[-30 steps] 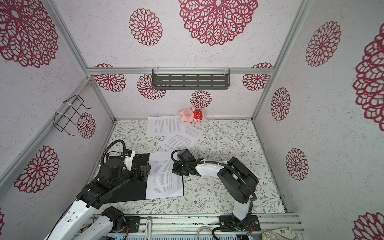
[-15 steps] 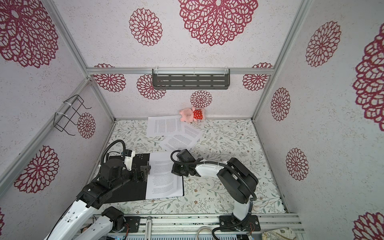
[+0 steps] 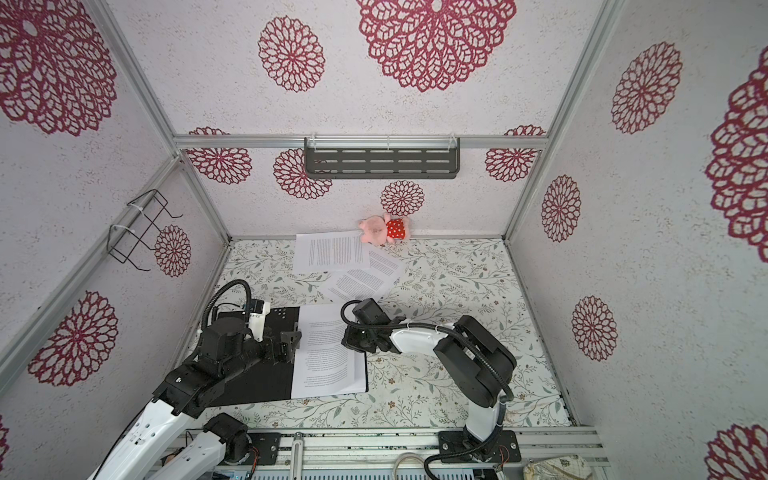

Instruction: Put the files into the folder

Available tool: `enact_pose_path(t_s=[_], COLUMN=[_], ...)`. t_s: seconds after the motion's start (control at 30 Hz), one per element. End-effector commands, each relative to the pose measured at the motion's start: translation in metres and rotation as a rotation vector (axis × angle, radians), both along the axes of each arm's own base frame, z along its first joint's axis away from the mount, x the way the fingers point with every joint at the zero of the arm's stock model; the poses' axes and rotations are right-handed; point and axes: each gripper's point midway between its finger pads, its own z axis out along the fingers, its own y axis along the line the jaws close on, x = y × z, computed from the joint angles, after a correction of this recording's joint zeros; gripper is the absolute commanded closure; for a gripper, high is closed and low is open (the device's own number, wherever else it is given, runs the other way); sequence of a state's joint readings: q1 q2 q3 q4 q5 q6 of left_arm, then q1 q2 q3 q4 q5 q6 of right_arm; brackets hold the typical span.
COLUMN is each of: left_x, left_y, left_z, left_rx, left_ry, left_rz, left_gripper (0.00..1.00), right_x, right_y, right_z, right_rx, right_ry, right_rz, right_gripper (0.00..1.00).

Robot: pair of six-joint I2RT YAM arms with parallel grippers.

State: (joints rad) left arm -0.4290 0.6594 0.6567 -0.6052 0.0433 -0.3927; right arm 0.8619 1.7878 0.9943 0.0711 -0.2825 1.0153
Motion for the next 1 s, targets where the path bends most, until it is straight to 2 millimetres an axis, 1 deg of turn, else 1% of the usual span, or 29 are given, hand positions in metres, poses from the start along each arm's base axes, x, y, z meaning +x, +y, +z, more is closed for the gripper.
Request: enact_pose_path(t_s=[0.0, 0.13, 0.3, 0.4, 0.5, 0.57, 0.63, 0.8, 0.9, 0.97], left_x=[0.001, 0.000, 0.001, 0.000, 0.000, 0.000, 0.000, 0.001, 0.001, 0.001], left_y=[0.001, 0.001, 0.001, 0.001, 0.001, 0.001, 0.001, 0.001, 0.001, 0.001], left_z=[0.007, 0.007, 0.007, 0.008, 0.007, 0.007, 0.007, 0.006, 0.006, 0.005], left_rx=[0.007, 0.007, 0.008, 0.006, 0.006, 0.008, 0.007, 0.008, 0.008, 0.007], left_ry=[-0.025, -0.025, -0.027, -0.028, -0.027, -0.025, -0.025, -0.024, -0.021, -0.019], left_rz=[-0.006, -0.006, -0.006, -0.007, -0.008, -0.008, -0.008, -0.008, -0.006, -0.005], left_gripper=[0.01, 0.01, 0.01, 0.01, 0.01, 0.01, 0.01, 0.01, 0.01, 0.01], right_x=[0.000, -0.001, -0.005, -0.007, -0.008, -0.010, -0.012, -0.019, -0.023, -0.023], right_y=[0.003, 0.003, 0.003, 0.002, -0.001, -0.002, -0.003, -0.014, -0.026, -0.038], right_z=[0.015, 0.015, 0.016, 0.017, 0.019, 0.021, 0.021, 0.021, 0.028, 0.032], right_rx=[0.027, 0.027, 0.024, 0.019, 0.012, 0.010, 0.008, -0.013, -0.037, -0.084], right_ry=[-0.033, -0.034, -0.038, -0.043, -0.050, -0.055, -0.054, -0.046, -0.059, -0.088], right_rz=[-0.010, -0.011, -0.012, -0.013, -0.018, -0.017, -0.017, -0.025, -0.026, -0.020], right_gripper=[0.80, 0.71, 0.52, 0.42, 0.34, 0.31, 0.29, 0.26, 0.23, 0.18])
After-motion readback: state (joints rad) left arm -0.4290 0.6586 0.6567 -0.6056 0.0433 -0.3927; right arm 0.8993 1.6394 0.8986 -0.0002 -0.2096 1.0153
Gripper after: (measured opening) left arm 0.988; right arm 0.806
